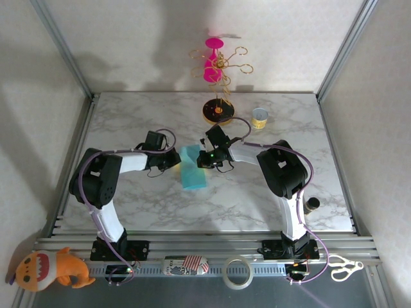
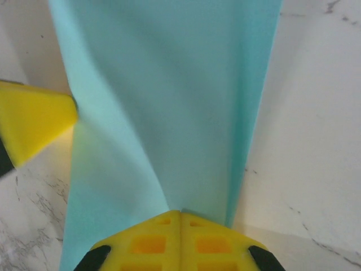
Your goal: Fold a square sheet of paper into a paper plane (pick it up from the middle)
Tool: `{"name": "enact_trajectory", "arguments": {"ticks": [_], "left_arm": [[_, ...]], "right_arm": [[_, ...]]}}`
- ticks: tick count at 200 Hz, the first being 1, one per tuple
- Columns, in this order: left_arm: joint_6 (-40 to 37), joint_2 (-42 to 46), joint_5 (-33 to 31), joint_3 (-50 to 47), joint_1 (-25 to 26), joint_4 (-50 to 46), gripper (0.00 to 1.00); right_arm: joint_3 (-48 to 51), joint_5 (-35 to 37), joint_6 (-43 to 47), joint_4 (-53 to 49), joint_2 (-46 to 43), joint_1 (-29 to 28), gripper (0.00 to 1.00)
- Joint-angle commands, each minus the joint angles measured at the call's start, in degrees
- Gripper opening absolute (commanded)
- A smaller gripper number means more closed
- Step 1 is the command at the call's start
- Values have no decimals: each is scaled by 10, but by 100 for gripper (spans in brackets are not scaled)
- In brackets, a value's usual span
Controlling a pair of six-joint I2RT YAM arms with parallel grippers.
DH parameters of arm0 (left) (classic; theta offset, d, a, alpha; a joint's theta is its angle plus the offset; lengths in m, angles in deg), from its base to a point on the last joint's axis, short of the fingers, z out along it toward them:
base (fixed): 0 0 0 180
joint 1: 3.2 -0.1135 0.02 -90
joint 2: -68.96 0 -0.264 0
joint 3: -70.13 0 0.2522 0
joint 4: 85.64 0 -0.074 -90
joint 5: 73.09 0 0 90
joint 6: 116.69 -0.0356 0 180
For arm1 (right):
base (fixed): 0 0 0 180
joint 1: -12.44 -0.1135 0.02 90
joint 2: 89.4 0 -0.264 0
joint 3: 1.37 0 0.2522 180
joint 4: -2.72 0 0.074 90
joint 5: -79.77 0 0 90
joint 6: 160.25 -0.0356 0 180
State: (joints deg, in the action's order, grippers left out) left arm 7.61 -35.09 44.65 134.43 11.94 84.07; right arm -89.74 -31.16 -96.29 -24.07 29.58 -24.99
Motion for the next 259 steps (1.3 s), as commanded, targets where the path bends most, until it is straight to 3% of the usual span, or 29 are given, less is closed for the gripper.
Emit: {"name": "enact_trajectory", "arguments": {"ticks": [1, 50, 109, 185, 229, 259], "left_arm": [[-34, 22, -53, 15, -31, -67, 7], [21, 51, 54, 17, 14, 28, 8], [32, -45, 46, 54, 25, 42, 8], [-31, -82, 7, 87, -69, -39, 8], [-30, -31, 78, 100, -45, -18, 8], [-9, -27, 87, 97, -14, 5, 8]], "right_arm": [[38, 170, 26, -136, 71, 18, 2], [31, 164, 28, -137, 75, 19, 2], [32, 162, 33, -138, 78, 19, 2], [47, 164, 39, -131, 73, 24, 2], [43, 162, 41, -133, 74, 24, 2], [44, 161, 42, -134, 77, 24, 2]]}}
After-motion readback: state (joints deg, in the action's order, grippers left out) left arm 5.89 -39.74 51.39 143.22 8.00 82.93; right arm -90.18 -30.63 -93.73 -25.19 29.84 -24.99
